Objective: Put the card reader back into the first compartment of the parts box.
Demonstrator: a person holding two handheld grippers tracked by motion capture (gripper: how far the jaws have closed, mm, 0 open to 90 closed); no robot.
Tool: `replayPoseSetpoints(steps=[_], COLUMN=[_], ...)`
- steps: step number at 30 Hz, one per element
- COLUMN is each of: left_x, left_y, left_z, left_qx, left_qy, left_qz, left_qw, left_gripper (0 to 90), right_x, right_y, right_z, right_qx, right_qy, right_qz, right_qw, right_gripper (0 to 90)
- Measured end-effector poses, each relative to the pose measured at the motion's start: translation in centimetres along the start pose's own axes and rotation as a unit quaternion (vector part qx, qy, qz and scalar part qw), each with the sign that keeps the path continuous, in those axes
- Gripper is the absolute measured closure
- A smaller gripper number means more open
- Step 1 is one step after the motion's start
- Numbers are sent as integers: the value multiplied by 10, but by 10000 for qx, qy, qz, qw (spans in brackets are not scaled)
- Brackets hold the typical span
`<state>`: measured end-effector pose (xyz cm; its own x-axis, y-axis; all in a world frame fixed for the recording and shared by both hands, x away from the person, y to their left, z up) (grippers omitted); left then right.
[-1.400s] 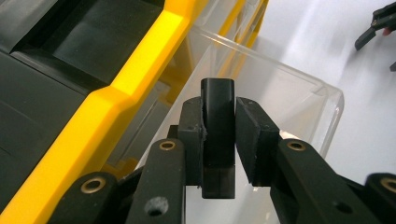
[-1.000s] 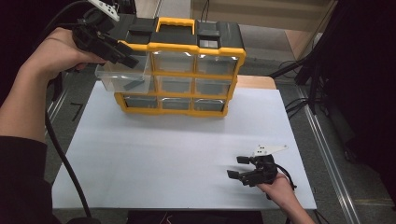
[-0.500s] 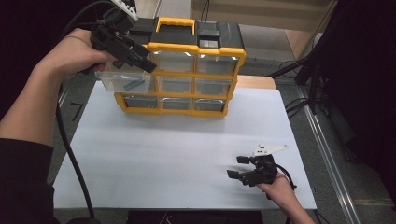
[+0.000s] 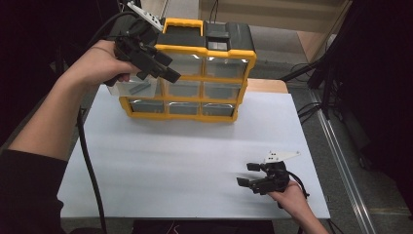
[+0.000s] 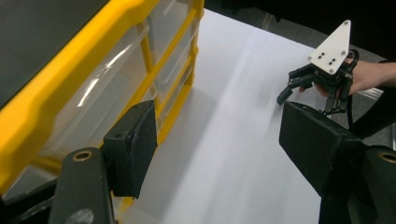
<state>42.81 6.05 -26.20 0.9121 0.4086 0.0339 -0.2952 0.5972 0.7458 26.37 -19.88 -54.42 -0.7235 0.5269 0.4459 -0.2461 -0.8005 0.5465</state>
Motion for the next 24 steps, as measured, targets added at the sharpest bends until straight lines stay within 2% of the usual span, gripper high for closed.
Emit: replayPoseSetpoints(steps=[5,7,12,16,19,21,24], left_x=[-10,-16,-22,-28,-33,-36,-40], left_y=[-12,-19,-28,-35,-41,-43,-44], left_z=[0,-1,-4,-7,-11,-13,-13], left_qx=[-25,-66,-26,-63,-82,-263,-284], left_qy=[-54,10,-42,47,75,-85,-7], left_qz=[44,-56,-63,-120,-105,112,71], left_qw=[10000,10000,10000,9999,9999,9996,9996], left_gripper=[295,295,295,295,295,295,295], right_x=[0,0,0,0,0,0,0], right_y=[0,0,0,0,0,0,0], right_z=[0,0,0,0,0,0,0], right_qx=[-6,-1,-10,-14,-9,-8,-9], right_qy=[6,5,2,-7,1,-1,-11], right_qz=[6,1,0,20,18,4,6], right_qw=[10000,10000,10000,10000,10000,10000,10000], right_gripper=[185,185,185,185,185,185,185])
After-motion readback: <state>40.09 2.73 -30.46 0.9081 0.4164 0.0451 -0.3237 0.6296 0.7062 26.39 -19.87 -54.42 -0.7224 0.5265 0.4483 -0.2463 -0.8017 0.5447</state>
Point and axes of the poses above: each handheld gripper's, and its own axes: y roughly backward along the jaws, z roughly out of its top, x roughly to its left, the point moved 8 cm from there along -y, roughly forward along the jaws, and after that the axes turned 9 degrees about z, right-handed, at the moved point
